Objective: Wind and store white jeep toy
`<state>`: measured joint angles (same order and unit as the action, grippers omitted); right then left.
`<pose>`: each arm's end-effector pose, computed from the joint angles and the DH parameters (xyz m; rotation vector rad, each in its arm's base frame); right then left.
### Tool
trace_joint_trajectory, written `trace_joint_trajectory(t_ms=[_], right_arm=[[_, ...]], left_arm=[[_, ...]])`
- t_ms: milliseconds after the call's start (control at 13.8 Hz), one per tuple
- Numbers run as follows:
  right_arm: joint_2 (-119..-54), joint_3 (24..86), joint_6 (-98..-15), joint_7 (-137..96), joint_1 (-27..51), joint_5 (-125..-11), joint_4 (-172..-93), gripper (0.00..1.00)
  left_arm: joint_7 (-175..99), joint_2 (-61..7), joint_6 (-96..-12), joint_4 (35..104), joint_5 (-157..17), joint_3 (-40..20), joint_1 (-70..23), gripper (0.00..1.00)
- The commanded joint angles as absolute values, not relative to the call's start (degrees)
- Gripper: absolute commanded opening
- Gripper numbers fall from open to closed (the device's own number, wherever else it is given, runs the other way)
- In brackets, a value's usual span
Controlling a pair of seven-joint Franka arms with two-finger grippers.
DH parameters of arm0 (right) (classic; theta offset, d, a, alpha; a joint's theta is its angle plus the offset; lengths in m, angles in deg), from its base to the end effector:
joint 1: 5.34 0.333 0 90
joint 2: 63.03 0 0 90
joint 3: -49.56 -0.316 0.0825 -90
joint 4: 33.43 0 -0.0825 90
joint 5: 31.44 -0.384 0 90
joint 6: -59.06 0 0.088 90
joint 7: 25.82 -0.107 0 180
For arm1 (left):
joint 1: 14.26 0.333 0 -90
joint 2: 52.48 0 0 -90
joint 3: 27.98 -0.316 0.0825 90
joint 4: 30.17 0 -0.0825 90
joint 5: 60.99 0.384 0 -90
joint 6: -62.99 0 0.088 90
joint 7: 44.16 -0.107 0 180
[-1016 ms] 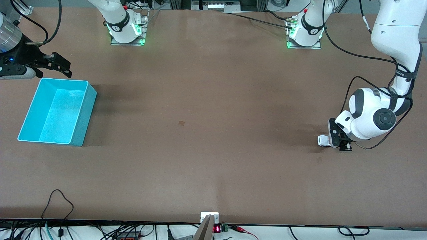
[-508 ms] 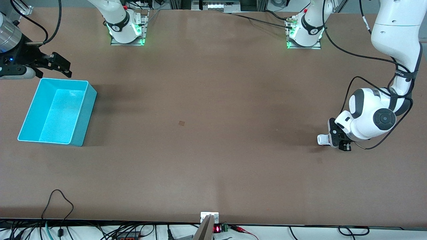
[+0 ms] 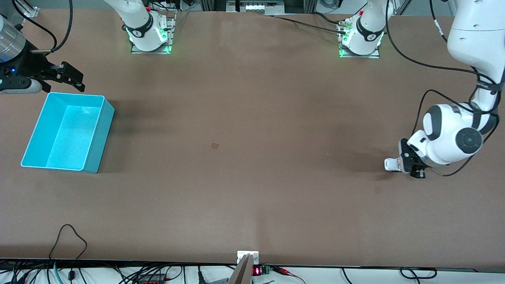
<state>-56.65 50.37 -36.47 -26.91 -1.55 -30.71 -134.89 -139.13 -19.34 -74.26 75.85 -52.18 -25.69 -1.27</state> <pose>0.5249 0.0257 0.5981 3.1303 0.0536 0.0129 0.6283 0.1214 0.2064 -2.1937 2.2125 0.1301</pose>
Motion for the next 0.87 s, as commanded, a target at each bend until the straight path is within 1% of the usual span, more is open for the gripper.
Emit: trace_joint_trajectory(t_ms=[0, 363, 798], right_arm=[[-56.53, 50.00, -35.95, -25.74, -2.26, -30.21, -134.33, 1.00], [-56.53, 50.00, -35.95, -25.74, -2.26, -30.21, -134.33, 1.00], [-56.62, 50.00, -35.95, -25.74, -2.26, -30.21, -134.42, 1.00]], left_arm=[[-144.34, -17.14, -73.77, 75.47, -51.15, -25.43, 4.09, 0.24], [-148.92, -16.18, -73.94, 74.95, -51.15, -25.34, 8.85, 0.23], [-148.92, -16.18, -74.20, 74.77, -51.15, -25.34, 10.17, 0.24]])
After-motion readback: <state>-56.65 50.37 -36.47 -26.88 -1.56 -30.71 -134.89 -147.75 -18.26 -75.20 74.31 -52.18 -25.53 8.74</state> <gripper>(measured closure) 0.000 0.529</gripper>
